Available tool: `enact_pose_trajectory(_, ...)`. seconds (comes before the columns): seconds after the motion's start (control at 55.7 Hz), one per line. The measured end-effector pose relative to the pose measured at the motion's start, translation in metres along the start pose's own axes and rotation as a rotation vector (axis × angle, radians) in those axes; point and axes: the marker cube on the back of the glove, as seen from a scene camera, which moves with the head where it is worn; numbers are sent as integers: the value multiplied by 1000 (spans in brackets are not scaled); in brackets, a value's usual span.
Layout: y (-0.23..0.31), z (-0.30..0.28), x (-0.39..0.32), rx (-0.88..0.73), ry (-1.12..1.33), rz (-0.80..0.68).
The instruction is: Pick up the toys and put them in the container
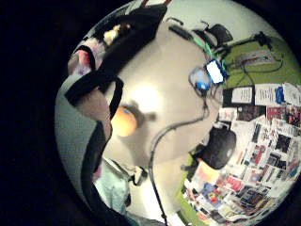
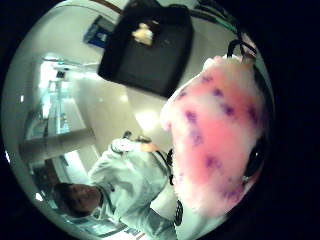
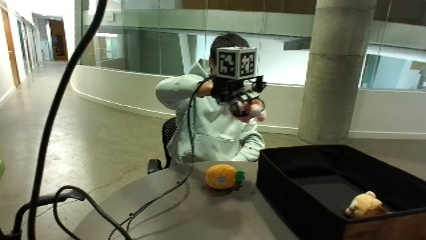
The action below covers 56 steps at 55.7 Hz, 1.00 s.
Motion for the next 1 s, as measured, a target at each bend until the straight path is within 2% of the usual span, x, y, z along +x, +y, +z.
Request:
enact_pose_trajectory(0.126,-44,-25,-45,120,-109,-46)
enact_pose_trajectory(0.287,-94,-29,-92,322,-260,-17)
enact_pose_trajectory(0.413,-121,-19,-121,225,-361,-23)
enact_pose_trajectory(0.502,-128,-16,-128,152,-339,-25)
enact_pose_trajectory(0.718,-97,-32,-107,179,-202,-35)
enact_pose_trajectory(1.005,-15,-19,-57,120,-81,-23)
